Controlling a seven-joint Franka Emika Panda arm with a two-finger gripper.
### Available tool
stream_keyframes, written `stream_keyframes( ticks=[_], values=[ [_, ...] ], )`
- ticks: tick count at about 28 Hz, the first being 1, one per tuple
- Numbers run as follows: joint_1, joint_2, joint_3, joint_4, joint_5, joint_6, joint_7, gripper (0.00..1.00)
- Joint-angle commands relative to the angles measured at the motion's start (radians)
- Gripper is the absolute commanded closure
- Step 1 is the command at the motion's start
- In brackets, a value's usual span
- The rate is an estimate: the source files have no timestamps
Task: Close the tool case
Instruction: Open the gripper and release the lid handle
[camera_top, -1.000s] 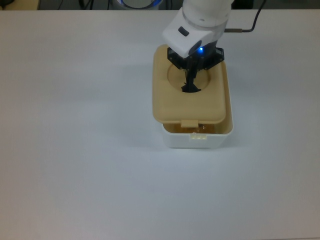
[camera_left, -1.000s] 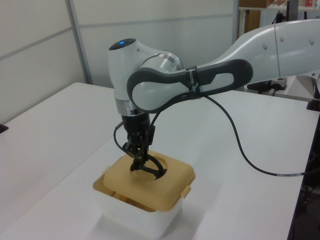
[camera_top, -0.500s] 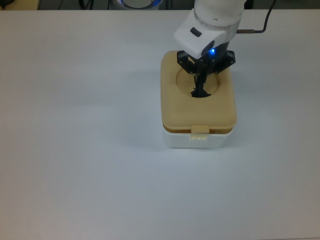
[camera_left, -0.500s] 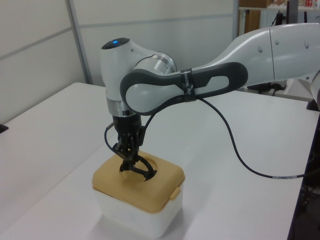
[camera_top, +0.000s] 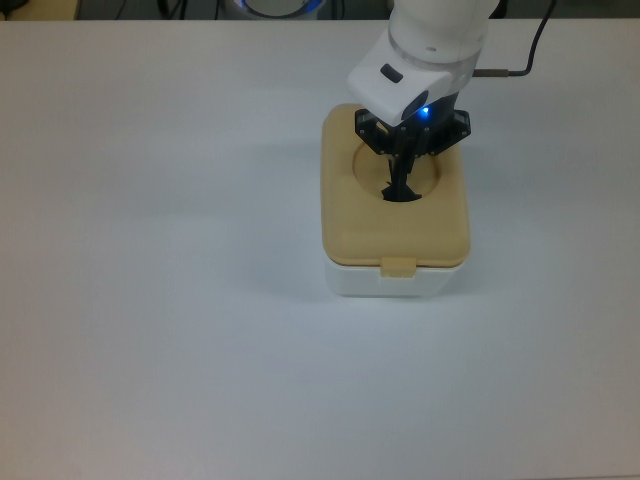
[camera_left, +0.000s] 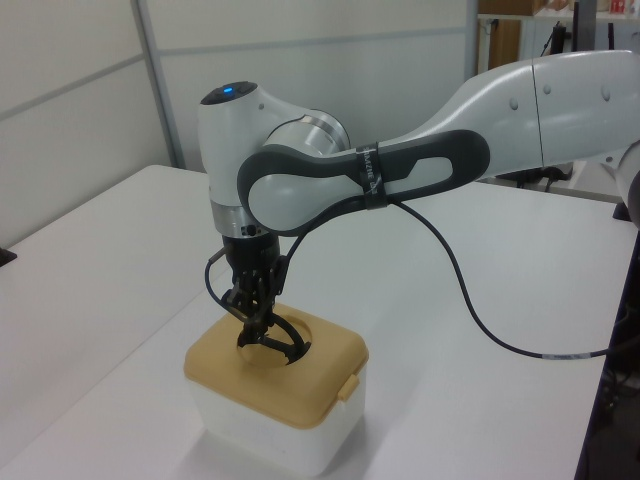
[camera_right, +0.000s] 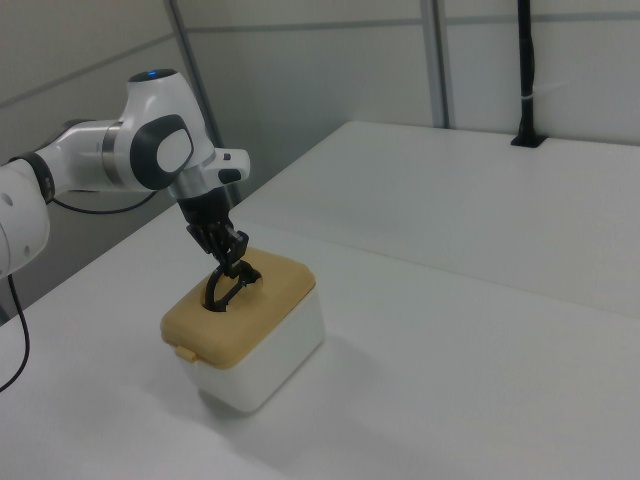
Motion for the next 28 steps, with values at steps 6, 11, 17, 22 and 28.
stream_keyframes(
  ticks=[6, 11, 17, 22, 28],
  values=[
    [0.01, 0.024, -0.016, 0.018, -0.034, 0.038, 0.067, 0.0],
    [0.01, 0.023, -0.016, 0.018, -0.049, 0.035, 0.081, 0.0],
    [0.008, 0.009, -0.016, 0.018, -0.052, 0.022, 0.075, 0.0],
    [0.008, -0.016, -0.016, 0.018, -0.049, 0.013, 0.074, 0.0],
    [0.008, -0.039, -0.011, 0.018, -0.043, -0.082, 0.058, 0.0]
  ],
)
